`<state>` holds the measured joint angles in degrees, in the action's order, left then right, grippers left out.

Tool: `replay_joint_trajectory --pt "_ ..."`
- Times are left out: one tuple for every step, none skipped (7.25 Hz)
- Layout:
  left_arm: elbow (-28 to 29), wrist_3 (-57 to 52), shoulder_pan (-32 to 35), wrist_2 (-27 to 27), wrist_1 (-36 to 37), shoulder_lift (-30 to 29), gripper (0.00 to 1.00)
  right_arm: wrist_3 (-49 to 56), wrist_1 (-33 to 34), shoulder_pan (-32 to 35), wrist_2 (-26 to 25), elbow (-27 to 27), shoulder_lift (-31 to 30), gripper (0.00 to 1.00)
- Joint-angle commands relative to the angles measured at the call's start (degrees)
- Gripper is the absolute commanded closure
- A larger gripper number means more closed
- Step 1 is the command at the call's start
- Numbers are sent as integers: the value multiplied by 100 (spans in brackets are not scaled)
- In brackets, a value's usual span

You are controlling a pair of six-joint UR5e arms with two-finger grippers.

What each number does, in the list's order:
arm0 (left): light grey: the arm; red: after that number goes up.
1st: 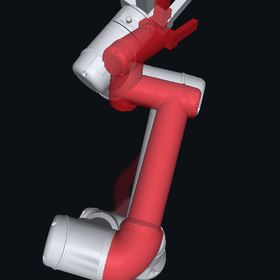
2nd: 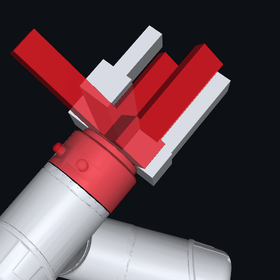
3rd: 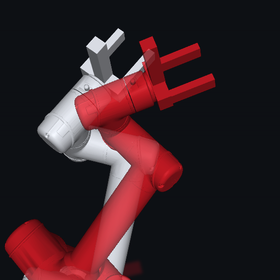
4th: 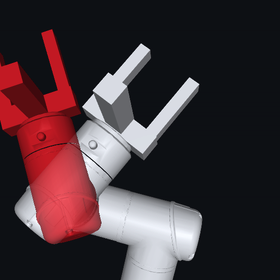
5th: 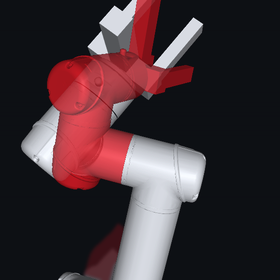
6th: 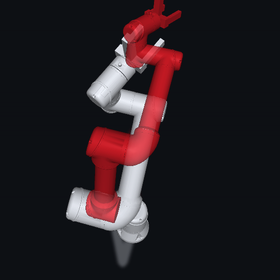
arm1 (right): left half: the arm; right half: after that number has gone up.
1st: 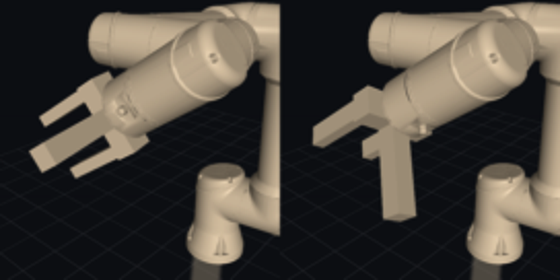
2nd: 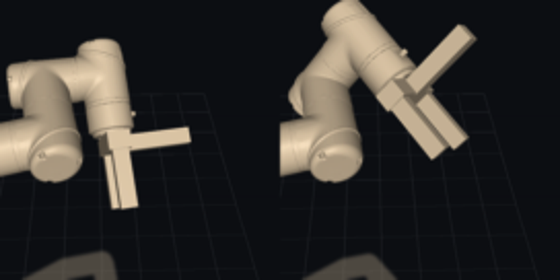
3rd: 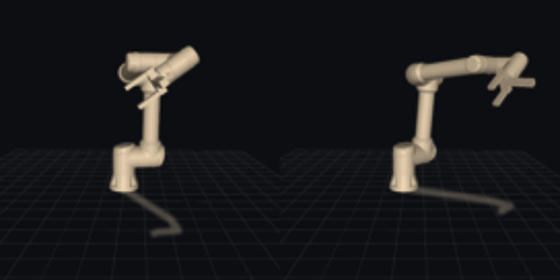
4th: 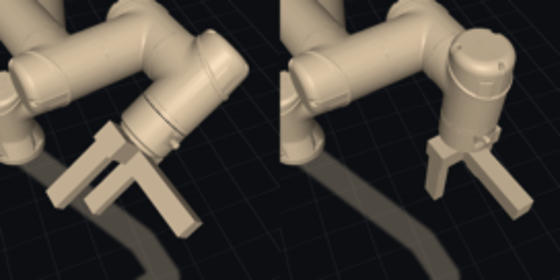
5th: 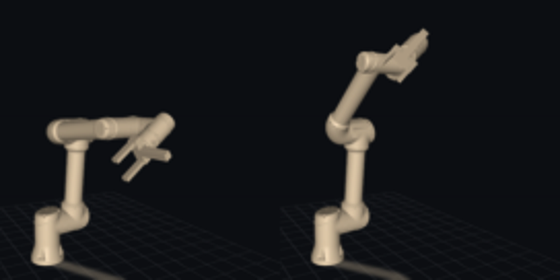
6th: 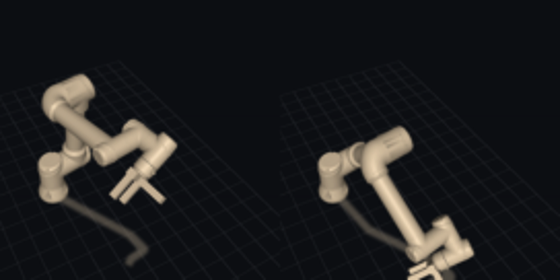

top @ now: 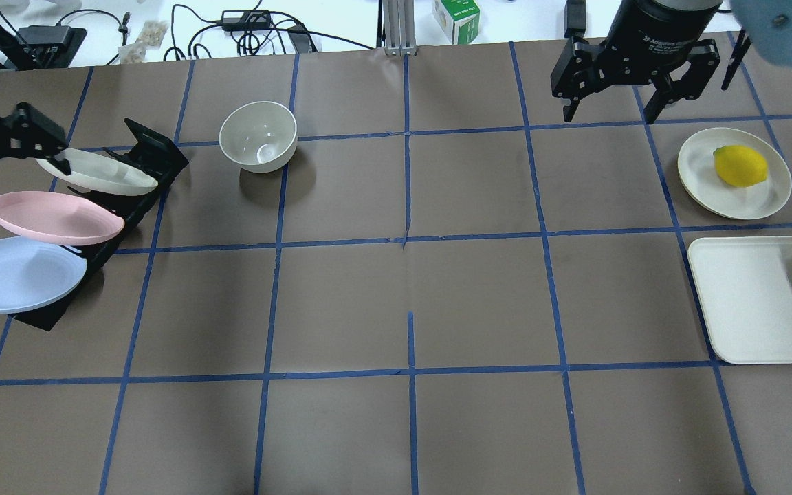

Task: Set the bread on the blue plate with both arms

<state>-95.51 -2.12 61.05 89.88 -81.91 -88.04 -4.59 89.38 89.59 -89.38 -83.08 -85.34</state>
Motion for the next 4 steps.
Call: replay_joint_trajectory --pt "-11 -165 -1257 4 298 -221 0 -7 0 -3 0 -32 0 0" --pt "-3 -749 -1819 -57 359 -423 0 -7 0 -12 0 -33 0 0" --pt "15 -1277 -2234 -67 543 -677 0 -7 9 -12 0 -50 -9 0" --pt "6 -1465 -2412 -84 997 -958 0 -7 9 -21 0 -50 -9 0"
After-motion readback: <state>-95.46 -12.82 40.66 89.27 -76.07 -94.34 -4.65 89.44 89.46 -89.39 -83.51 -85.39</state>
